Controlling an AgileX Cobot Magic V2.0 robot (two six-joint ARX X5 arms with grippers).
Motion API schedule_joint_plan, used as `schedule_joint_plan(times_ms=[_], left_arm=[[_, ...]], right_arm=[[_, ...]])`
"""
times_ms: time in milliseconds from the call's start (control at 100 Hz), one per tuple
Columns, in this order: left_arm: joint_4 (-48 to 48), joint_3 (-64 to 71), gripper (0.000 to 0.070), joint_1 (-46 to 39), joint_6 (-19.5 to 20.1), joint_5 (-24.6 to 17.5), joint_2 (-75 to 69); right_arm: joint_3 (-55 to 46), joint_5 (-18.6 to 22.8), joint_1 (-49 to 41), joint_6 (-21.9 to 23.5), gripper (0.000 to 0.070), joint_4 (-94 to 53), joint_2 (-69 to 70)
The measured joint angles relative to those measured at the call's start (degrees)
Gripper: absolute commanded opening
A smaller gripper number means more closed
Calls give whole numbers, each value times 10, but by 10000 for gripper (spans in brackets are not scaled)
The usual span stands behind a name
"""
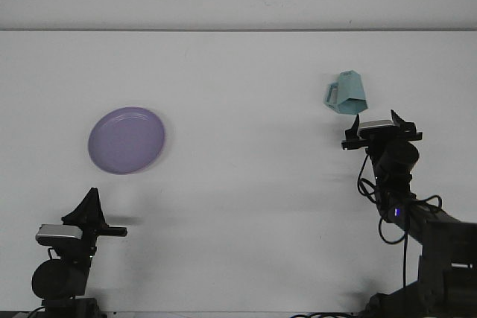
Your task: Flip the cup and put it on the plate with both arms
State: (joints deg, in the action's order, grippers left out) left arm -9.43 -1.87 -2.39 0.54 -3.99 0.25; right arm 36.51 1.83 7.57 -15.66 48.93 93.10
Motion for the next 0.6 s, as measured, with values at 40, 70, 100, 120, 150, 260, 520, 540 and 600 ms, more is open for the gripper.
schedule_joint_plan(times_ms=[40,70,100,120,150,260,520,540,600], left_arm=[[0,0,13,0,0,0,0],[0,0,13,0,0,0,0],[0,0,13,0,0,0,0],[0,0,13,0,0,0,0],[0,0,13,0,0,0,0],[0,0,13,0,0,0,0],[0,0,13,0,0,0,0],[0,0,13,0,0,0,0],[0,0,13,0,0,0,0]], right_arm=[[18,4,5,-1,564,1,26],[34,10,9,-3,564,2,45],[51,13,12,-4,564,2,63],[62,14,13,-4,564,2,74],[78,15,16,-5,564,2,90],[136,15,19,-14,564,-10,139],[243,42,19,-44,563,-37,233],[251,43,19,-46,563,-42,239],[271,45,19,-50,561,-48,254]])
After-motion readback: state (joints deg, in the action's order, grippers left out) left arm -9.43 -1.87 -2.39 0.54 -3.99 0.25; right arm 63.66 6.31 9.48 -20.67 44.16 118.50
